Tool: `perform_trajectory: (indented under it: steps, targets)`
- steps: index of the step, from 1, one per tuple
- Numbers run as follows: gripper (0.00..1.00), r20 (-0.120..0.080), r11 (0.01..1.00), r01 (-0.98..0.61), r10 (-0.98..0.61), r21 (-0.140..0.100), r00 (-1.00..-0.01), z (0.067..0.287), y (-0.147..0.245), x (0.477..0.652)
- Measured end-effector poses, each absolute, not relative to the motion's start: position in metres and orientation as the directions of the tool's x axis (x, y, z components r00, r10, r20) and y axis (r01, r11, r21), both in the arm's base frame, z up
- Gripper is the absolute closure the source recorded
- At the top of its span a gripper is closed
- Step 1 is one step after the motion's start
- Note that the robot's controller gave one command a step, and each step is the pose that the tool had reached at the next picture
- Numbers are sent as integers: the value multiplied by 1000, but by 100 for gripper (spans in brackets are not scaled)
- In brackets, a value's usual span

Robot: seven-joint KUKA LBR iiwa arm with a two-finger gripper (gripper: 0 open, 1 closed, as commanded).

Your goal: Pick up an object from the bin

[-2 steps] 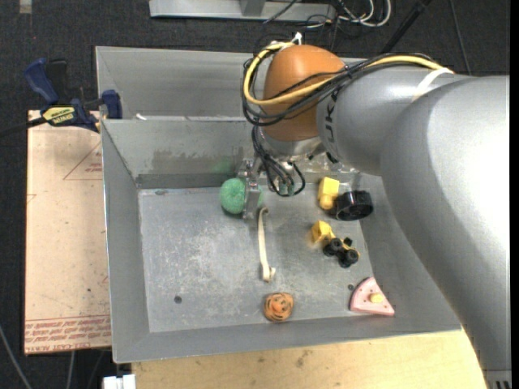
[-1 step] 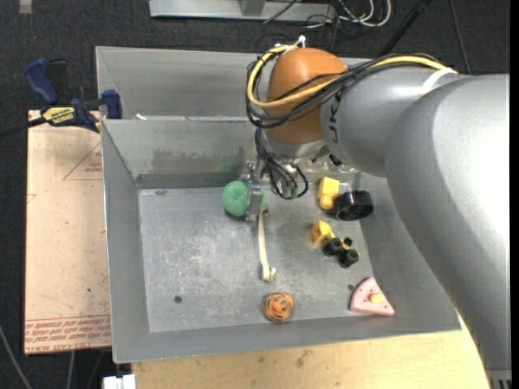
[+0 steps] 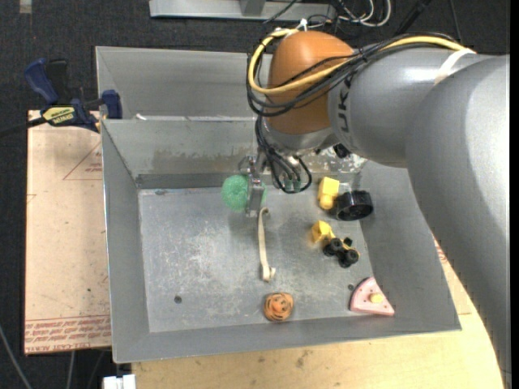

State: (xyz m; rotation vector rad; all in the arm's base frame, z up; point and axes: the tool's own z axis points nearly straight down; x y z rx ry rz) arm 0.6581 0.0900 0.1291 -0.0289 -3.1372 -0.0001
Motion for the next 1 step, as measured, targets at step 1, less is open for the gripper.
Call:
perform_trajectory:
  steps: [1]
  targets:
    - [100,0,1000,8,8,2,-1000,191,74,654]
